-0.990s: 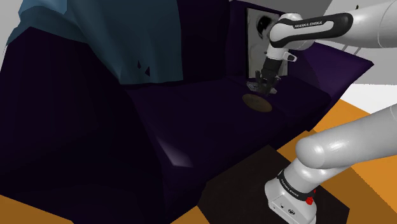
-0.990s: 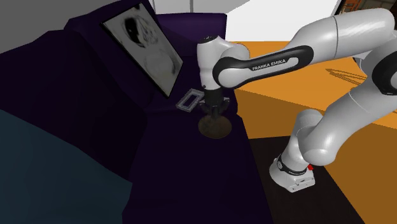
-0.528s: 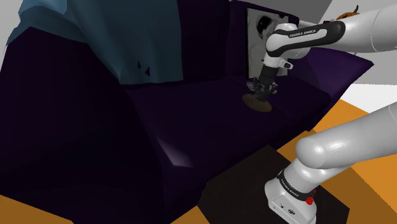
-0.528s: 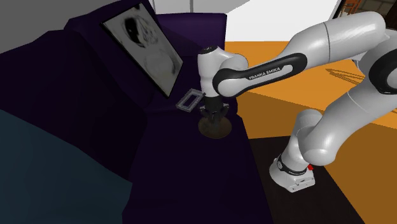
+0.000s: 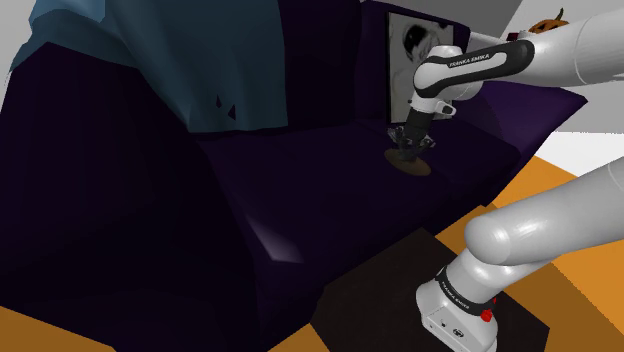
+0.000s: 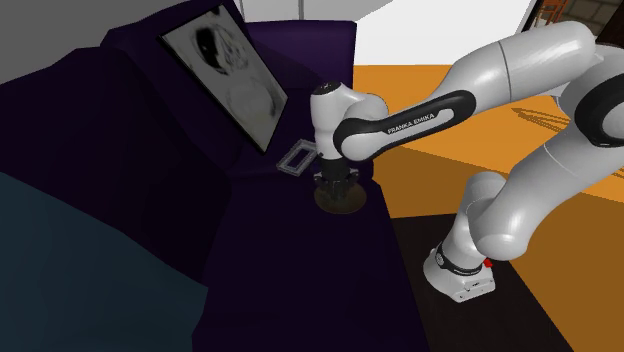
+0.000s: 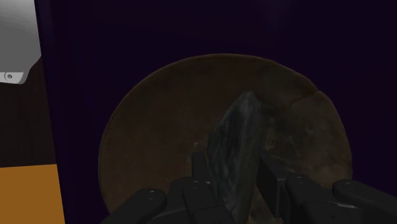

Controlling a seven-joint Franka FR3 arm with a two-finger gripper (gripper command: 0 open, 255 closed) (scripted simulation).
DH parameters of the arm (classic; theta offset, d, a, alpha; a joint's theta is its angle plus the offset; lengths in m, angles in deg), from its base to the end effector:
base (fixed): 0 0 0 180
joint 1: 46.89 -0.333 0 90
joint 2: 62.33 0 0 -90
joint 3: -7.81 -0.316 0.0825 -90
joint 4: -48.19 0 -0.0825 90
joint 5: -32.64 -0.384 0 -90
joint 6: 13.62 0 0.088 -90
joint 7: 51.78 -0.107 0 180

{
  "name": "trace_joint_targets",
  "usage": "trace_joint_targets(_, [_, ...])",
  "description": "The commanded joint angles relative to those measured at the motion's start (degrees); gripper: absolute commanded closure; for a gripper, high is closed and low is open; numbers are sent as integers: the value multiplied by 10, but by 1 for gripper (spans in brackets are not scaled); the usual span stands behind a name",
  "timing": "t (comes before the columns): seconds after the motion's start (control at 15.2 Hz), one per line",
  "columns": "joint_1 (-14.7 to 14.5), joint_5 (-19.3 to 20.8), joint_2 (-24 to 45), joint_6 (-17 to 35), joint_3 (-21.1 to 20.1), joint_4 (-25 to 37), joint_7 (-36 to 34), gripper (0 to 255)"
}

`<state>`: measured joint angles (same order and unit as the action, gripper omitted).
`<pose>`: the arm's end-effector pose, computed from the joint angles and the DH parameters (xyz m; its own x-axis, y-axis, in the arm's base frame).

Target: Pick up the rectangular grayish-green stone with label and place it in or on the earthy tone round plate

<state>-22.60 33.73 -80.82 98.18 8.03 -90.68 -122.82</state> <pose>0.3835 -0.1763 0.4169 -0.0905 -0.9953 -0.0341 -0.9856 0.0846 0.1461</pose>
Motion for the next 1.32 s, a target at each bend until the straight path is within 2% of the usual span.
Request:
trace_joint_targets(0.0, [0, 0, 0, 0, 0, 0, 0, 255])
trace_joint_targets(0.13, [0, 0, 0, 0, 0, 0, 0, 255])
trace_joint_targets(0.2, [0, 0, 0, 0, 0, 0, 0, 0])
trace_joint_targets(0.53, [0, 0, 0, 0, 0, 0, 0, 0])
trace_joint_targets(0.79, [0, -1, -10, -75, -1, 65, 0, 0])
trace_joint_targets(1.25, [0, -1, -10, -75, -1, 65, 0, 0])
